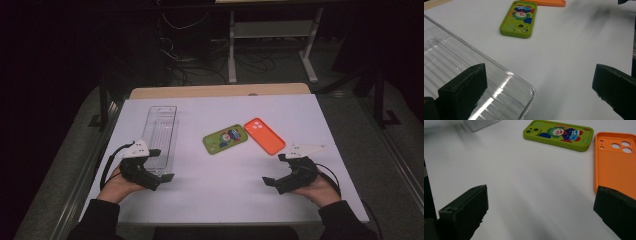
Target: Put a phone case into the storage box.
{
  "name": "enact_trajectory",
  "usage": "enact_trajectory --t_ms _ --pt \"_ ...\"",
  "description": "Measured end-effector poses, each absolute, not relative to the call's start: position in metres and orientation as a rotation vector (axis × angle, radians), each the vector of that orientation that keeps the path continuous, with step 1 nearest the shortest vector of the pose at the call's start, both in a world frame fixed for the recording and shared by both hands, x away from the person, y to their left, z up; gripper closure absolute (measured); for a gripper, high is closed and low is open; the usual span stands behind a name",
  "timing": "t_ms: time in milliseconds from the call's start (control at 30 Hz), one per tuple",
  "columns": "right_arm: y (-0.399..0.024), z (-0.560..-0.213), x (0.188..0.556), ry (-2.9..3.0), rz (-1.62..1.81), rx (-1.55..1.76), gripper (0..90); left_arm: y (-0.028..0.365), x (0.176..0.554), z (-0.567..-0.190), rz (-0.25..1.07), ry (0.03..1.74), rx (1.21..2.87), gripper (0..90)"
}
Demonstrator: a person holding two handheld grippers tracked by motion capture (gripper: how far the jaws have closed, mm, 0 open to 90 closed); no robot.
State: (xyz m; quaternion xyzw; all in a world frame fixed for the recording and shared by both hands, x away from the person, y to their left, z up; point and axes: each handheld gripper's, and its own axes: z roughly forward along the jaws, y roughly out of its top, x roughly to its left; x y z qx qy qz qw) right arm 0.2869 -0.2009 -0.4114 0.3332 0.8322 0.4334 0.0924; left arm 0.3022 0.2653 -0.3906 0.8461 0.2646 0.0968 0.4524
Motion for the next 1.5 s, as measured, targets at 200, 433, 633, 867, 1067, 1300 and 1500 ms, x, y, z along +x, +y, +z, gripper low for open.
enact_trajectory --t_ms 200,433,633,867,1067,1300,1500 --pt "-0.200 -0.411 0.286 2.468 1.279 0.993 0.0 0.266 0.302 -0.390 0.239 0.667 2.076 0.0" --pt "-0.199 -0.409 0.288 2.462 1.257 1.025 0.0 0.265 0.302 -0.391 0.248 0.655 2.092 0.0" --pt "-0.198 -0.407 0.294 2.459 1.244 1.067 0.0 0.265 0.300 -0.391 0.250 0.651 2.096 0.0" --pt "-0.190 -0.401 0.303 2.458 1.199 1.102 0.0 0.267 0.300 -0.391 0.253 0.655 2.083 0.0" --pt "-0.190 -0.396 0.314 2.446 1.204 1.105 0.0 0.268 0.302 -0.390 0.255 0.656 2.071 0.0" --pt "-0.193 -0.389 0.332 2.438 1.158 1.134 0.0 0.268 0.302 -0.390 0.256 0.660 2.069 0.0" --pt "-0.193 -0.388 0.350 2.443 1.092 1.192 0.0 0.266 0.302 -0.390 0.250 0.653 2.082 0.0"
